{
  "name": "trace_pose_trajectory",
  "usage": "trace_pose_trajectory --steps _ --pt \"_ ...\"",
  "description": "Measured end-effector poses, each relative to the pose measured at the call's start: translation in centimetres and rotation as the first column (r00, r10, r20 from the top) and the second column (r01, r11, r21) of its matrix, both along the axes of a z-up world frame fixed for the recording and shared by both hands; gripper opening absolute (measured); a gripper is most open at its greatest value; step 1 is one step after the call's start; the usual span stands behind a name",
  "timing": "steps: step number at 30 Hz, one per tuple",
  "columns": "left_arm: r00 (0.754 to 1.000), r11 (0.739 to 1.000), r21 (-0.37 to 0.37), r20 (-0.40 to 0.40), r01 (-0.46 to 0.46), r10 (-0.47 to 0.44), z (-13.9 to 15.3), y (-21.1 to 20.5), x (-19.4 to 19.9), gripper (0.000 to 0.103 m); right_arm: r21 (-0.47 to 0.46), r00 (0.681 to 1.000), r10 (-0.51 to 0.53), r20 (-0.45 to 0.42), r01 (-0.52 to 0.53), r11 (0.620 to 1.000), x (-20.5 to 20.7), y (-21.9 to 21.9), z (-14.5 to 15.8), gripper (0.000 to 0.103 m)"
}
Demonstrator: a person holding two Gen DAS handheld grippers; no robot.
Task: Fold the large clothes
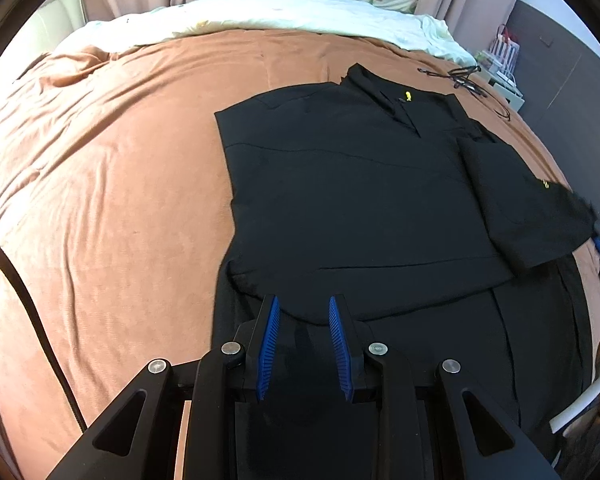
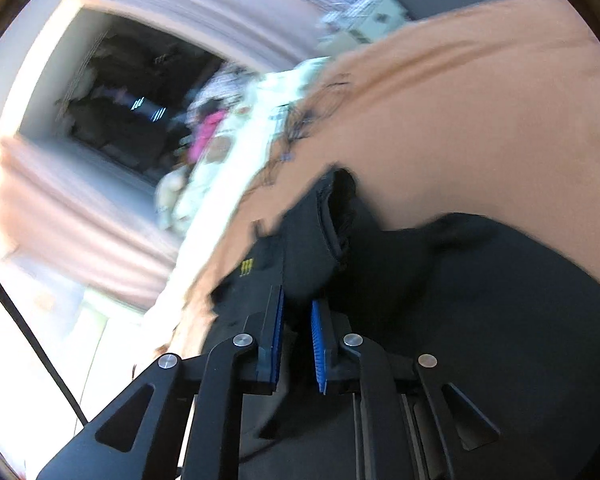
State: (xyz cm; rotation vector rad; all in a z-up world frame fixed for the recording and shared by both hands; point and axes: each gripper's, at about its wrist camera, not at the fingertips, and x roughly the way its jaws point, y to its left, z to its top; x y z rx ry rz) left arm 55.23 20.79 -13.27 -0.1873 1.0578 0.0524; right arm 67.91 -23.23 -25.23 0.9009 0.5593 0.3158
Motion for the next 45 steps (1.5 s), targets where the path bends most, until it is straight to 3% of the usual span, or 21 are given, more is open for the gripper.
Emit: trace_pose_trajectory --steps 4,8,19,22,24,25,27,28,29,30,38,45 --pt "1.000 1.000 0.003 0.012 -0.011 0.011 0.8 1.1 -1.3 0.028 -0.056 0.989 0.118 0.093 -0.113 0.992 -0.4 3.7 2.2 0.008" --pt "0.999 1.000 -0.003 0.016 -0.031 0.031 1.6 2.6 -2.8 0.028 -0.100 0.966 0.223 0.132 -0.211 0.972 -1.2 7.0 3.2 0.008" --pt "0.996 0.997 0.011 0.030 -0.080 0.080 3.0 7.1 -6.8 0.028 -0.170 0.864 0.488 0.124 -0.466 0.868 -1.3 16.7 2.3 0.008" --pt "0.995 0.995 0.011 0.024 -0.101 0.101 2.7 8.5 -7.6 0.028 -0.180 0.827 0.548 0.122 -0.525 0.832 0.3 19.4 2.0 0.008" --pt "0.993 0.993 0.012 0.017 -0.113 0.113 2.4 9.2 -8.0 0.028 -0.231 0.802 0.594 0.061 -0.567 0.790 3.3 22.7 1.4 0.009" --pt "0.993 0.993 0.012 0.014 -0.119 0.119 2.2 9.6 -8.1 0.028 -0.255 0.805 0.593 0.012 -0.571 0.780 4.1 23.3 1.0 0.011" --pt "0.992 0.991 0.009 0.008 -0.130 0.130 1.9 10.1 -8.4 0.028 -0.288 0.775 0.628 -0.070 -0.618 0.732 5.2 25.0 0.1 0.029" --pt "0.991 0.991 0.009 0.008 -0.132 0.132 1.8 10.2 -8.4 0.028 -0.282 0.768 0.636 -0.078 -0.629 0.725 5.4 25.2 -0.1 0.050" --pt "0.991 0.991 0.007 0.011 -0.131 0.131 1.7 10.2 -8.4 0.028 -0.270 0.767 0.636 -0.083 -0.632 0.727 5.8 24.8 -0.2 0.066" --pt "0.992 0.992 0.004 0.014 -0.129 0.129 1.7 10.1 -8.3 0.028 -0.256 0.775 0.627 -0.080 -0.624 0.738 6.5 24.2 -0.1 0.069" --pt "0.997 0.996 -0.048 0.031 -0.069 0.071 1.3 6.9 -5.9 0.040 -0.246 0.861 0.492 -0.127 -0.508 0.826 6.9 14.9 0.4 0.069" --pt "0.999 0.996 -0.084 0.038 -0.006 0.010 0.7 3.1 -2.9 0.042 -0.226 0.928 0.311 -0.206 -0.354 0.907 6.0 7.9 0.3 0.069"
